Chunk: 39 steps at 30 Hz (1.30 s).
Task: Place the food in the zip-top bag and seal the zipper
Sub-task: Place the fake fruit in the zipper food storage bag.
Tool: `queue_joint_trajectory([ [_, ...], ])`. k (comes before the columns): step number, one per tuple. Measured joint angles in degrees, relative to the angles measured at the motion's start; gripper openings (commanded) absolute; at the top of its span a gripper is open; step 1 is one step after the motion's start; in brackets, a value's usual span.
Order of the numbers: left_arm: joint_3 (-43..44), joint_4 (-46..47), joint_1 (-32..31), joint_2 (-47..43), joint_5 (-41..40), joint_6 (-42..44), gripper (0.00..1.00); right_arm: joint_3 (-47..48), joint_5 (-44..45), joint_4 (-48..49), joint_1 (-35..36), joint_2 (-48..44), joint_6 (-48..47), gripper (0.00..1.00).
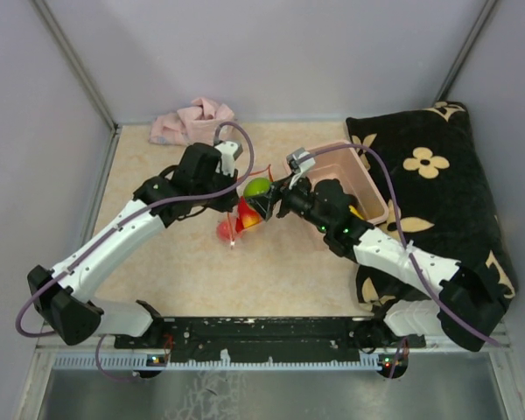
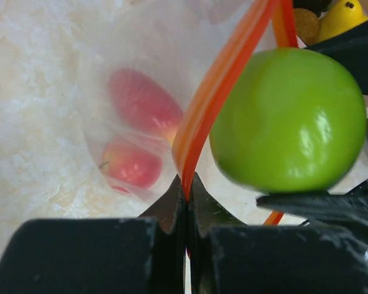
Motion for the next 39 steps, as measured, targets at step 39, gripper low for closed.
queue_joint_trajectory([
  [39, -3.1, 2.6, 3.0, -1.6, 6.0, 0.0, 0.0, 8.9, 14.1, -22.9, 0.2, -3.1, -1.2, 0.71],
])
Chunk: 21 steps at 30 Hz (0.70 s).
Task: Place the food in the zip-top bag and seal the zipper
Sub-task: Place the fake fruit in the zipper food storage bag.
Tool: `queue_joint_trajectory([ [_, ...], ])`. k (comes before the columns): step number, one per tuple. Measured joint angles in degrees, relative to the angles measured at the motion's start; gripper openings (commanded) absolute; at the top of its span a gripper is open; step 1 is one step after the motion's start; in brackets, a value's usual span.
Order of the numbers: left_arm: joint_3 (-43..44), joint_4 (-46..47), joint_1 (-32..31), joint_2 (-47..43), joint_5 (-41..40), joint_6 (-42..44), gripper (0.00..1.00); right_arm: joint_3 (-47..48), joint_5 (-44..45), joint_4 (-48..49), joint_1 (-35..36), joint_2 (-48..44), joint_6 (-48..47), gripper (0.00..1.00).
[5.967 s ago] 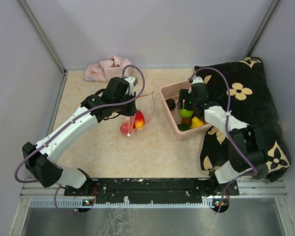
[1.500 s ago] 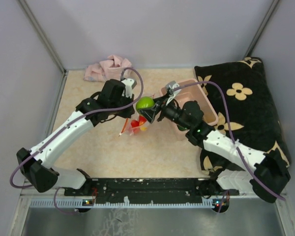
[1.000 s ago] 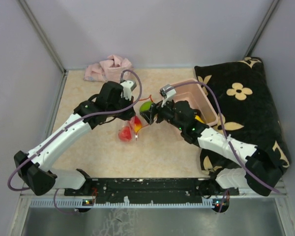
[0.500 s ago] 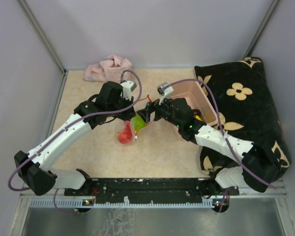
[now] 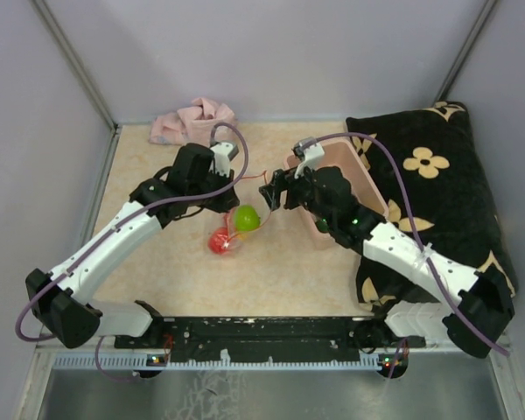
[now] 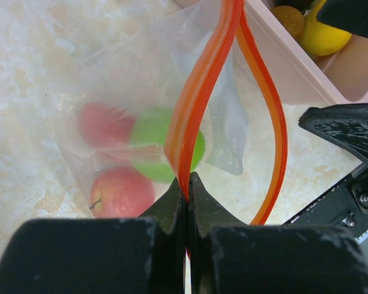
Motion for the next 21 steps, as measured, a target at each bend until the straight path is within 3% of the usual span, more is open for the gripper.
queue_joint_trajectory([
  [6, 0.0, 0.0, 0.5, -0.2, 0.7, 0.0, 0.0, 1.3, -0.5, -3.9, 0.0, 4.6, 1.9, 0.6],
  [15, -0.1, 0.0, 1.3, -1.0, 1.2, 0.0, 0.0, 5.6, -0.9, -12.5, 0.0, 11.4, 1.3, 0.0],
  [21, -0.7, 0.2, 2.4, -1.2, 0.7, 0.0, 0.0, 14.7, -0.7, -17.1, 0.0, 11.2, -0.5, 0.0],
])
